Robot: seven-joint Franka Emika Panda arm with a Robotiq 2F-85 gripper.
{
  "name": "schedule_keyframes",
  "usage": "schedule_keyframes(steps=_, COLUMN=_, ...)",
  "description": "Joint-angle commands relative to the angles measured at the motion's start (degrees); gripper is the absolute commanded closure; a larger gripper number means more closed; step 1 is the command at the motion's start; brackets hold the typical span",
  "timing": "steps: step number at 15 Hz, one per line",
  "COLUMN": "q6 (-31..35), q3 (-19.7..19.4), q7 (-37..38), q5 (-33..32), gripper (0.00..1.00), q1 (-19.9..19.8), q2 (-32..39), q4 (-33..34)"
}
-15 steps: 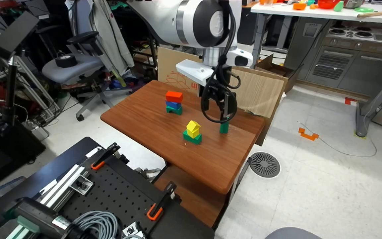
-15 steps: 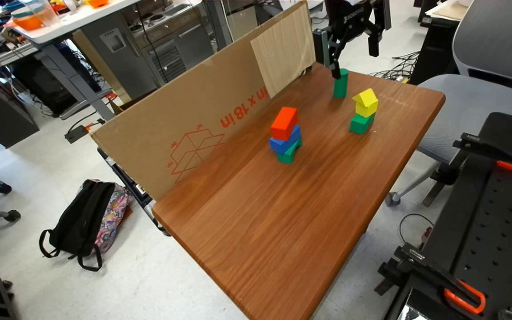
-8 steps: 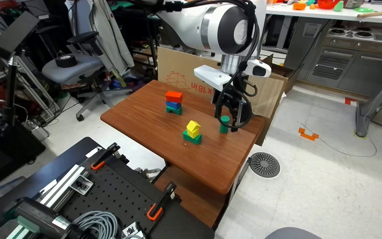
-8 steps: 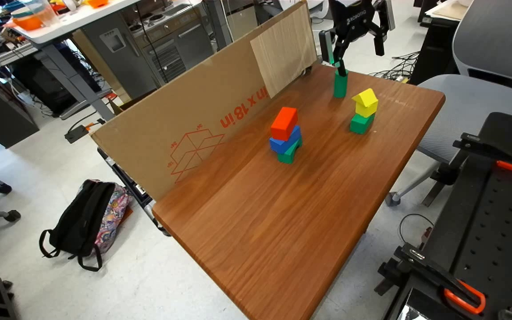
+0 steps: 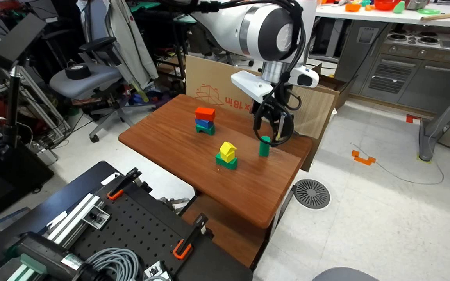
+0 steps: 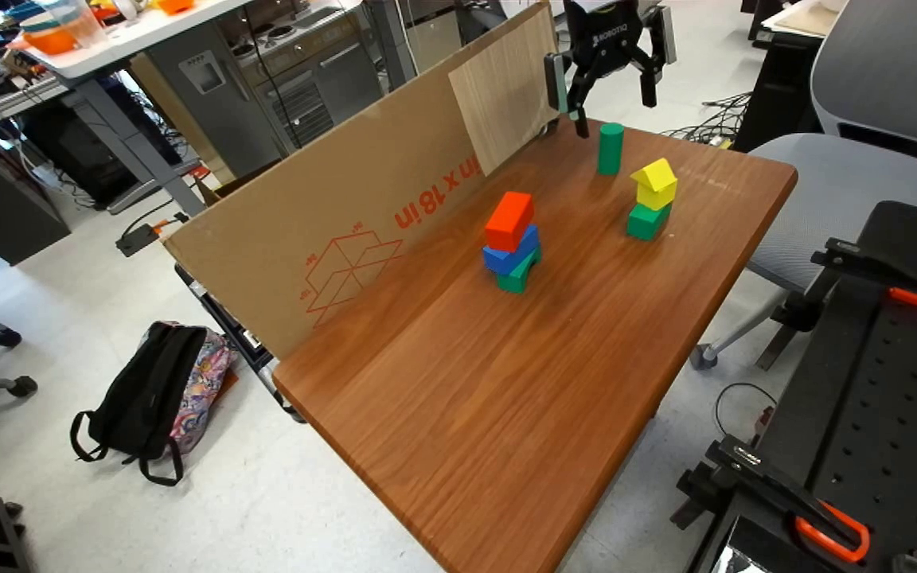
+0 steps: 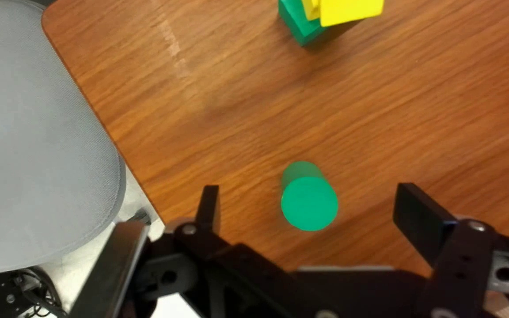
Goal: Pick up the green object on the far right side of the table and put it on the middle of the table
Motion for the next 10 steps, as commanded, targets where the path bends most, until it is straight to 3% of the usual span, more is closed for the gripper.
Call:
schedule_keyframes(steps=1, q6=0.4, q3=0.8, q7=-0.8, q5=1.9, gripper=0.00, q1=-1.1, q2=1.3, q4=2.1)
schedule_keyframes(steps=10, q6=5.0, q3=0.6, q7=0.8, q5=0.9, gripper=0.00, q1=0.4, q2=3.9, q4=1.3)
